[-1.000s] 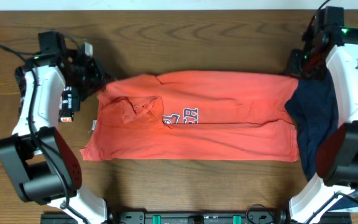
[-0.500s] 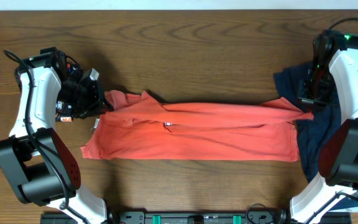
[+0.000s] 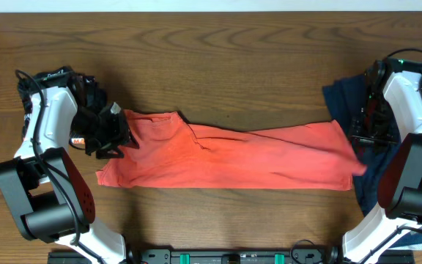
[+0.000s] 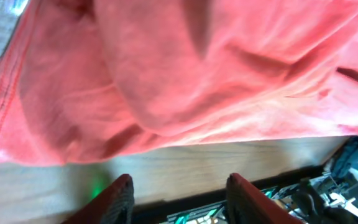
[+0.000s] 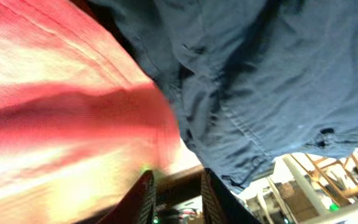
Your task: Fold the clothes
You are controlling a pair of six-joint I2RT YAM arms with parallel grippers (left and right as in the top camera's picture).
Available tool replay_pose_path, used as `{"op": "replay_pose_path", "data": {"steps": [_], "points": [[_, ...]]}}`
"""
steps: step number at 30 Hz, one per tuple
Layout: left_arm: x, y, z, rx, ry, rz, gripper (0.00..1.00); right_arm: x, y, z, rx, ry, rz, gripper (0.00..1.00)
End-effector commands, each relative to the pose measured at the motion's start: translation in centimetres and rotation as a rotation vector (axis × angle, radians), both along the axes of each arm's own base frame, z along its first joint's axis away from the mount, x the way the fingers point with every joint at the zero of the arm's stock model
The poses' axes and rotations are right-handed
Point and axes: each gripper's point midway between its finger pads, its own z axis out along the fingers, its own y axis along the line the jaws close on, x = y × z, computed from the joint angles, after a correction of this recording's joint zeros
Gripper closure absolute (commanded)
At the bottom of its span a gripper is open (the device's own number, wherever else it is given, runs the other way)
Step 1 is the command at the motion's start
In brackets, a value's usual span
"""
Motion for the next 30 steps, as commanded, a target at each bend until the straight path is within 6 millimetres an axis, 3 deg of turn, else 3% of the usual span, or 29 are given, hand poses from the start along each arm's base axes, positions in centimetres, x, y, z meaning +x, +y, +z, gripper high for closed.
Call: {"op": "replay_pose_path", "data": {"steps": [1,5,10,15,25,30], "points": [[-0.6,0.8,-0.2,0.05,0.034,0.012,0.5,-0.4,-1.0,0.0,-0.035,0.018,-0.007,0.75],[0.5,0.7,-0.4,0.045,-0.007,0.038,0.5,-0.4,-0.9,0.0,-0.031,0.015,-0.009,0.74],[3.6,-0.5,-0.1,-0.035,-0.142,0.057,0.49,0.2,-0.2,-0.4,0.009,-0.013,-0.024,0.73],[6.1,-1.5,-0.4,-0.021,-0.254,0.008,0.36,0.4,0.0,-0.6,0.022,-0.026,-0.03,0.7],[9.8,-7.0,-1.3,0.088,-0.389,-0.114,0.32,0.5,0.1,-0.6,0.025,-0.03,-0.027,0.69],[10.3,-9.7,-2.8,0.111,-0.405,-0.183,0.28,0.6,0.1,-0.6,0.025,-0.032,-0.027,0.69]]}}
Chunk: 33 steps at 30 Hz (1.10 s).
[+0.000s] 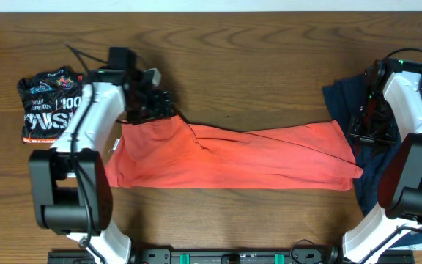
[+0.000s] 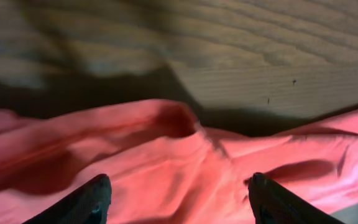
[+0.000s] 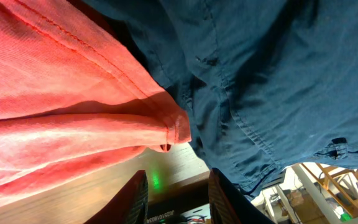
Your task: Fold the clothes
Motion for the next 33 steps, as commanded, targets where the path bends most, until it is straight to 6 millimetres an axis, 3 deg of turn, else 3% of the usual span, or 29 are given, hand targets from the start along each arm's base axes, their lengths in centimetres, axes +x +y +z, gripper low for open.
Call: {"op": "replay_pose_path", "data": {"steps": [1,4,7,8,9,12,17,22,27,33], "points": [[-0.1,-0.7,-2.1,0.053,0.039,0.003,0.28,-0.2,-0.3,-0.2,0.002,0.006,-0.014,0.69],[-0.2,-0.9,-3.8,0.098,0.067,0.005,0.3,-0.2,-0.3,-0.2,0.002,0.007,-0.014,0.69],[-0.7,-1.1,-4.8,0.104,0.102,-0.004,0.7,-0.3,-0.3,-0.2,0.002,0.008,-0.014,0.69],[-0.9,-1.1,-4.8,0.106,0.109,-0.005,0.89,-0.3,-0.3,-0.2,0.003,0.008,-0.014,0.69],[-1.0,-1.1,-4.7,0.105,0.115,-0.005,0.94,-0.3,-0.3,-0.2,0.003,0.008,-0.012,0.69],[-2.0,-1.0,-3.5,0.105,0.131,-0.005,0.94,-0.1,-0.4,-0.2,0.004,0.004,-0.006,0.69],[-6.6,-0.3,0.9,0.118,0.214,-0.01,0.94,0.0,-0.4,-0.3,0.004,-0.001,-0.004,0.69],[-10.3,0.3,3.6,0.132,0.287,-0.013,0.94,0.1,-0.4,-0.3,0.003,-0.005,-0.004,0.69],[-10.4,-0.3,3.7,0.127,0.279,-0.03,0.94,0.0,-0.4,-0.3,0.004,-0.004,-0.004,0.69],[-10.2,-5.1,3.1,0.015,0.218,-0.135,0.94,0.0,-0.4,-0.3,0.004,-0.003,-0.004,0.69]]}}
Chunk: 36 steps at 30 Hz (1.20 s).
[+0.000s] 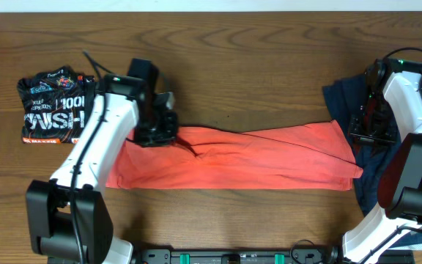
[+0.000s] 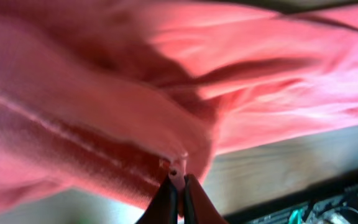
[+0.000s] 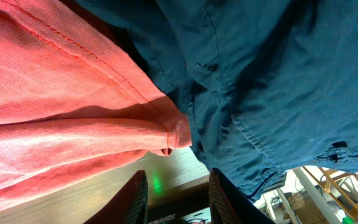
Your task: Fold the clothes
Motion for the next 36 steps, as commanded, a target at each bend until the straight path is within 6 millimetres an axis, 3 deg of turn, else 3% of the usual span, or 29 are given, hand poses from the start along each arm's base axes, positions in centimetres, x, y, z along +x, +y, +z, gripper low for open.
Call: {"op": "replay_pose_path", "data": {"steps": [1,11,21,22,24,27,31,36], "points": [[-1.3,-3.1,-0.8,-0.06,0.024,-0.057,0.94,-0.3,-0.3,-0.2,0.006,0.012,-0.006,0.69],[-3.5,-8.9,-4.3,-0.083,-0.007,-0.094,0.91,-0.4,-0.3,-0.1,0.007,0.014,-0.006,0.69],[-4.2,-14.0,-3.9,-0.149,-0.095,-0.173,0.88,-0.4,-0.3,-0.1,0.007,0.014,-0.006,0.69],[-4.0,-14.5,-3.8,-0.162,-0.116,-0.183,0.85,-0.4,-0.3,-0.1,0.007,0.015,-0.006,0.69],[-3.4,-15.0,-3.6,-0.166,-0.154,-0.19,0.59,-0.4,-0.3,-0.1,0.007,0.015,-0.006,0.69],[-2.2,-13.5,-4.2,-0.078,-0.201,-0.162,0.29,-0.5,-0.3,-0.1,0.008,0.021,-0.006,0.69],[-0.6,-9.8,-4.8,0.035,-0.209,-0.077,0.28,-0.5,-0.3,-0.1,0.008,0.021,-0.005,0.69],[1.7,-3.2,-4.7,0.127,-0.18,0.1,0.28,-0.5,-0.3,-0.1,0.008,0.018,-0.005,0.69]]}}
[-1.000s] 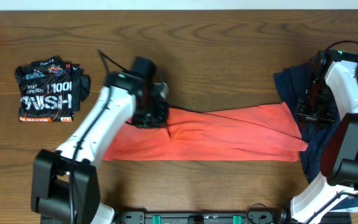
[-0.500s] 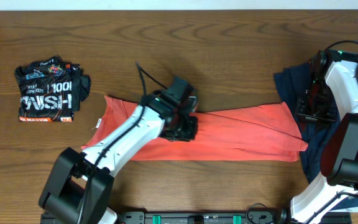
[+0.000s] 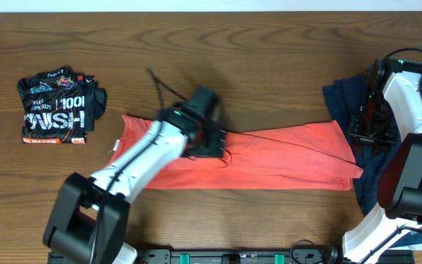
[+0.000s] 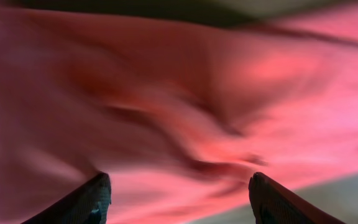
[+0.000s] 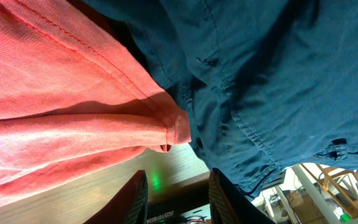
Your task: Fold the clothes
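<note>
A red garment [image 3: 284, 158] lies spread in a long band across the table's middle. My left gripper [image 3: 212, 141] hovers over its upper edge near the centre. In the left wrist view that gripper [image 4: 179, 182] stands open, its fingers [image 4: 95, 198] wide apart over blurred red cloth [image 4: 185, 106], nothing between them. My right gripper [image 3: 363, 134] sits at the garment's right end. Seen from the right wrist, the gripper [image 5: 176, 177] is open beside the red hem corner [image 5: 169, 134], holding nothing.
A folded black printed shirt [image 3: 56, 108] lies at the far left. A dark blue garment [image 3: 341, 99] is heaped at the right edge under the right arm, filling much of the right wrist view as blue cloth [image 5: 272, 81]. Bare wood table [image 3: 218, 51] lies behind.
My left gripper was shut on a fold of red cloth near the garment's left part; now it is open and further right, over the garment's middle. The right arm has not moved.
My left gripper first stood open at the garment's left edge, hiding the black shirt. Then it was open at the upper left edge, then shut on a fold there. Now it is open near the centre. The right gripper stayed open at the right end.
</note>
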You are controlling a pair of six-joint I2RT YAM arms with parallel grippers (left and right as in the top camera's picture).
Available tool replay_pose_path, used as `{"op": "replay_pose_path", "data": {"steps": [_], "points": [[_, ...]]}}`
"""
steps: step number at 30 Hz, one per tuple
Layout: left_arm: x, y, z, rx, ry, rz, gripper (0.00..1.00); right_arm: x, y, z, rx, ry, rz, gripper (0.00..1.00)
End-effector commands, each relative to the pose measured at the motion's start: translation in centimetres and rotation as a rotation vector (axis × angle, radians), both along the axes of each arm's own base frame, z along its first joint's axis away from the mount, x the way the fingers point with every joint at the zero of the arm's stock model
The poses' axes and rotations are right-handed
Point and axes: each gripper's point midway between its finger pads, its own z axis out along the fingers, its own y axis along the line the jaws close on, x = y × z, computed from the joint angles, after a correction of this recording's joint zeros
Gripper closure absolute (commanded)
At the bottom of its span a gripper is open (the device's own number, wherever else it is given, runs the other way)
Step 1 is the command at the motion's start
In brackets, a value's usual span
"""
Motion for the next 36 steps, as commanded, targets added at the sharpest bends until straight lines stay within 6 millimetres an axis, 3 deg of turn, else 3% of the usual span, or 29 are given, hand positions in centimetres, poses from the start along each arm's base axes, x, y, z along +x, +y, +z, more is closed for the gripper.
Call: {"op": "replay_pose_path", "data": {"steps": [1,8,10,20,22,24,25,26,30,36], "points": [[2.1,4.8,0.4,0.07,-0.027,0.138,0.27,-0.2,-0.4,-0.2,0.004,0.006,-0.006,0.69],[4.3,12.8,0.1,0.128,-0.02,0.366,0.27,-0.1,-0.4,-0.2,0.003,0.001,-0.007,0.69],[4.4,14.1,0.0,0.129,-0.011,0.418,0.27,-0.1,-0.4,-0.2,0.004,0.0,-0.007,0.69],[2.5,16.6,-3.3,0.21,0.074,0.504,0.29,-0.1,-0.4,-0.2,0.004,0.004,-0.007,0.69],[2.5,16.6,-3.9,0.214,0.086,0.501,0.4,-0.1,-0.4,-0.2,0.004,0.004,-0.007,0.69],[2.5,16.6,-4.1,0.215,0.088,0.501,0.64,-0.1,-0.4,-0.2,0.004,0.004,-0.007,0.69],[2.6,16.6,-4.0,0.215,0.082,0.49,0.85,-0.1,-0.4,-0.2,0.004,0.004,-0.007,0.69],[2.7,16.6,-3.9,0.214,0.076,0.483,0.94,-0.1,-0.4,-0.2,0.004,0.004,-0.006,0.69],[2.4,17.8,-3.0,0.235,0.065,0.492,0.94,-0.1,-0.4,-0.2,0.004,0.004,-0.007,0.69],[0.0,21.5,-1.7,0.291,0.127,0.626,0.94,-0.1,-0.4,-0.2,0.003,0.001,-0.007,0.69]]}}
